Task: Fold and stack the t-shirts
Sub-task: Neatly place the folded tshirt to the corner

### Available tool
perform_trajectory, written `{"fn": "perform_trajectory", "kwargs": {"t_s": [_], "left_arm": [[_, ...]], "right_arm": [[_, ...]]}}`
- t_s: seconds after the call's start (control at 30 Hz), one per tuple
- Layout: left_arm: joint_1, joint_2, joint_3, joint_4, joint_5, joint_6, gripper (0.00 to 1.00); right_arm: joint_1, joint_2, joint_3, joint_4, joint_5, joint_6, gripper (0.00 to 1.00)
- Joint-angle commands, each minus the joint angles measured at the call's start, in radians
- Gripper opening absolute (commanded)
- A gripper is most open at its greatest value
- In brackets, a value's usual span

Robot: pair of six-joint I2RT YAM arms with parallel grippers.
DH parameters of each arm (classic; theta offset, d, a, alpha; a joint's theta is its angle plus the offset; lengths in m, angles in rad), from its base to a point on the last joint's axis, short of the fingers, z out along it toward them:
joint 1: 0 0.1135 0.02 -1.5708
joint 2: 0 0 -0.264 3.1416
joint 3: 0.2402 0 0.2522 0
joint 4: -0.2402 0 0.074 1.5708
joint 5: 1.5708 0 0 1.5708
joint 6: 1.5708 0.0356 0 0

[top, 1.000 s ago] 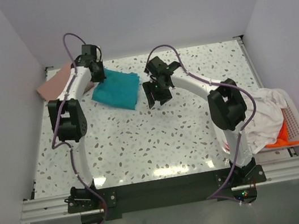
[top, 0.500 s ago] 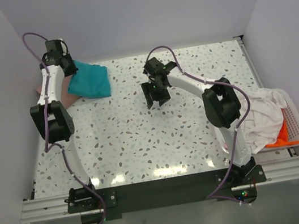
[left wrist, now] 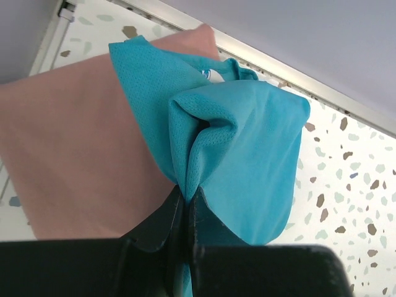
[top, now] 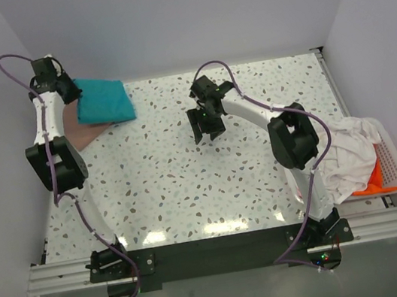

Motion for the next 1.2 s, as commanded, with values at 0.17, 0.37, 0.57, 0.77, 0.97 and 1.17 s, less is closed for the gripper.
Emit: {"fn": "perform_trajectory", "kwargs": {"t_s": [0.17,0.37,0.57,0.77,0.97,1.17], "left_arm": [[0.093,-0.054,0.012,0.083,0.051,-0.028,0.0],[0.128,-0.069,-0.06,0.121,0.039,-0.028,0.0],[0.147,-0.114,-0.195,0.205,-0.013,-0.053,0.0],[0.176,-0.151,-0.313,0.293,-0.059,-0.135,0.0],[0.203,-0.166,-0.381,0.368,-0.111,-0.221,0.0],[0.216,-0.143,-0.394,0.39,-0.128,-0.261,0.0]], "right_arm": [[0.006,0.004,0.033,0.025,-0.041,0.023,0.61],[0.007,-0.006,0.02,0.034,-0.045,0.029,0.61],[0.007,-0.016,0.004,0.041,-0.044,0.034,0.61],[0.009,-0.019,0.003,0.044,-0.044,0.042,0.61],[0.01,-0.02,0.0,0.045,-0.041,0.046,0.61],[0.01,-0.016,0.003,0.042,-0.041,0.049,0.61]]}}
